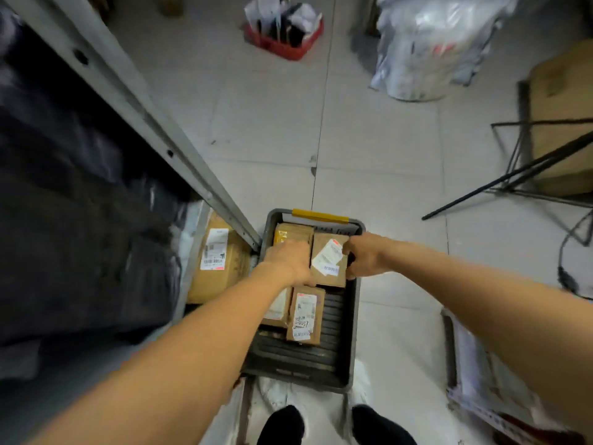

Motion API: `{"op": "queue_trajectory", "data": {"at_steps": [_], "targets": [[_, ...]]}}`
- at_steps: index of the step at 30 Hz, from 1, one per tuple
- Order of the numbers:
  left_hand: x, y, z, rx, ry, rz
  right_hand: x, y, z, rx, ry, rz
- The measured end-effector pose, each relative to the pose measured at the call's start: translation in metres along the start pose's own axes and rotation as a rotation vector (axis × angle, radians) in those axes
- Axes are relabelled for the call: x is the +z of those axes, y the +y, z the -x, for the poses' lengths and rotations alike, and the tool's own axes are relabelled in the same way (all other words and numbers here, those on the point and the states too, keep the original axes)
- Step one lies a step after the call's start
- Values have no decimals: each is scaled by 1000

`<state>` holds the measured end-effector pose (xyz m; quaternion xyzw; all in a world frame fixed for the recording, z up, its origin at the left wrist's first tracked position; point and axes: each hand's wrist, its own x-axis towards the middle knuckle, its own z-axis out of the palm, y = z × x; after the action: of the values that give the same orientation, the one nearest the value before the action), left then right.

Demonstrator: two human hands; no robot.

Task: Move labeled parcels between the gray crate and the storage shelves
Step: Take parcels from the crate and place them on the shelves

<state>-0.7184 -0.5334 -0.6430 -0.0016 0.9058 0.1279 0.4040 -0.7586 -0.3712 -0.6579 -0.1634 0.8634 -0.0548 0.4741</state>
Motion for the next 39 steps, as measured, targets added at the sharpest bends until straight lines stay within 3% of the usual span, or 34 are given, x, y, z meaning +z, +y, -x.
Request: {"op": "queue_trajectory", "data": {"at_steps": [9, 18, 23, 29, 34, 39], "targets": [[-161, 48, 179, -163, 332, -21, -174, -72, 193, -203, 274, 257], [-207, 67, 315, -298, 588, 51, -224, -151, 306, -380, 336, 504], [-171, 42, 402, -380, 688, 196, -205, -212, 360, -547, 366, 669], [-82, 21, 508, -621, 751, 283, -128, -293, 404, -758, 373, 975], [-1, 6, 606, -886, 776, 384, -56, -348, 444, -970, 299, 960], [69, 18, 687, -1081, 791, 536, 2, -370, 489, -1069, 230, 976]]}}
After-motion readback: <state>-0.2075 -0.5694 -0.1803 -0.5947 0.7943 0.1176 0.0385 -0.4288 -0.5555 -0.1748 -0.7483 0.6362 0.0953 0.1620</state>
